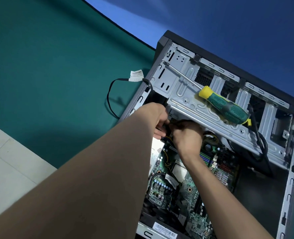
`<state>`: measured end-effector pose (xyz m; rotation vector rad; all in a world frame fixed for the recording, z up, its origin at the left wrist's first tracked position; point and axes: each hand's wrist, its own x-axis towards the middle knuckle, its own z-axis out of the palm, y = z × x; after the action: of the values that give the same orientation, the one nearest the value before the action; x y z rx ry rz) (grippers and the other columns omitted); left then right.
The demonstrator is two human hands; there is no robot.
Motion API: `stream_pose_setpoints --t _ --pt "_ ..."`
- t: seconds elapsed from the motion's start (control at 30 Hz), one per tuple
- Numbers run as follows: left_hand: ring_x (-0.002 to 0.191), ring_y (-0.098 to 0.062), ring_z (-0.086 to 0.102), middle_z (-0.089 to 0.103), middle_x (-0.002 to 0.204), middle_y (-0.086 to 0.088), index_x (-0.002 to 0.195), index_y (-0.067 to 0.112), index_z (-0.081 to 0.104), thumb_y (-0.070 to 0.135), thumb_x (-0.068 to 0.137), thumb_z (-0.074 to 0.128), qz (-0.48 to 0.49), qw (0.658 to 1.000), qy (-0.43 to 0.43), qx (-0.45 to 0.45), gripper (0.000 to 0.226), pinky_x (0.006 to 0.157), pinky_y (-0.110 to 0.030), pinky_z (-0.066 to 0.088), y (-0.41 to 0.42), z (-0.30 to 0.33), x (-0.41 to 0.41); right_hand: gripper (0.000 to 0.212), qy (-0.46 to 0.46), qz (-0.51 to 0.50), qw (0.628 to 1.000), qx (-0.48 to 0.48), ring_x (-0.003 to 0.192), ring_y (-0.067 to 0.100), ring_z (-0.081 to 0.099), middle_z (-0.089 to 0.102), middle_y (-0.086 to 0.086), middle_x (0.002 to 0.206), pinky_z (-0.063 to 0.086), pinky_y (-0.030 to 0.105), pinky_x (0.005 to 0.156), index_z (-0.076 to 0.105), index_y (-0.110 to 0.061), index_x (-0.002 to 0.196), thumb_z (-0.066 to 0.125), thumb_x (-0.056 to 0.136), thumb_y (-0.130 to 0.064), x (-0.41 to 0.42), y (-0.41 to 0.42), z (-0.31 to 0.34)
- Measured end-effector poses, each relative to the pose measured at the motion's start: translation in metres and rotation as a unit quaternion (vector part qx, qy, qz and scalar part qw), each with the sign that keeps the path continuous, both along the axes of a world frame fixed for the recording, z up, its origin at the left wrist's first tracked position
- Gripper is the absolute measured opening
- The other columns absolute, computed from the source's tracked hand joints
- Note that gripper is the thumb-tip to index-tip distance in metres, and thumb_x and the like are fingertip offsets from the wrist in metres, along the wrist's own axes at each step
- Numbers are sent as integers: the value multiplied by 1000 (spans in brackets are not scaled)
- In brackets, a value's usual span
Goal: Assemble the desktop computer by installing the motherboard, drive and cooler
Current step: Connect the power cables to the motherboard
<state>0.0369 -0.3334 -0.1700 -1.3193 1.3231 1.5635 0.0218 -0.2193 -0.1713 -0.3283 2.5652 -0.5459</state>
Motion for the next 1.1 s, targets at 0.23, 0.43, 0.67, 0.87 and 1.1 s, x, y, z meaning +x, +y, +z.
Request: stream_pose_setpoints --t 0.23,0.43,0.67,0.87,1.1 --pt "57 -13 57 59 74 -3 123 9 55 2 100 28 -61 997 42 -22 36 51 -28 50 0 4 7 18 12 6 999 -29 59 22 54 65 7 74 37 23 57 72 -10 95 58 92 -19 2 5 -4" --pt "60 -15 58 51 79 -2 75 11 48 11 99 36 -90 991 97 -38 27 61 -28 52 15 21 13 18 46 25 997 -59 57 16 48 72 6 81 29 21 46 75 -18 92 58 91 -25 3 9 -7" --pt "57 -19 54 66 100 -16 118 -5 53 13 101 35 -116 981 49 -146 31 46 -23 48 33 19 3 16 55 35 996 -62 71 28 58 70 10 85 32 24 60 72 -18 93 57 88 -18 3 16 -8" --pt "110 -28 58 62 120 -13 111 6 62 12 96 39 -409 840 52 -353 28 91 -32 47 39 21 -5 24 0 98 994 -52 92 36 61 68 17 102 38 32 69 65 -9 108 48 96 -20 1 29 -6" --pt "120 -33 50 51 134 -14 126 10 52 16 96 37 -462 778 79 -418 34 97 -38 41 45 11 -6 20 29 184 982 -15 95 36 60 66 17 103 44 37 77 60 -9 104 50 88 -10 4 40 4"
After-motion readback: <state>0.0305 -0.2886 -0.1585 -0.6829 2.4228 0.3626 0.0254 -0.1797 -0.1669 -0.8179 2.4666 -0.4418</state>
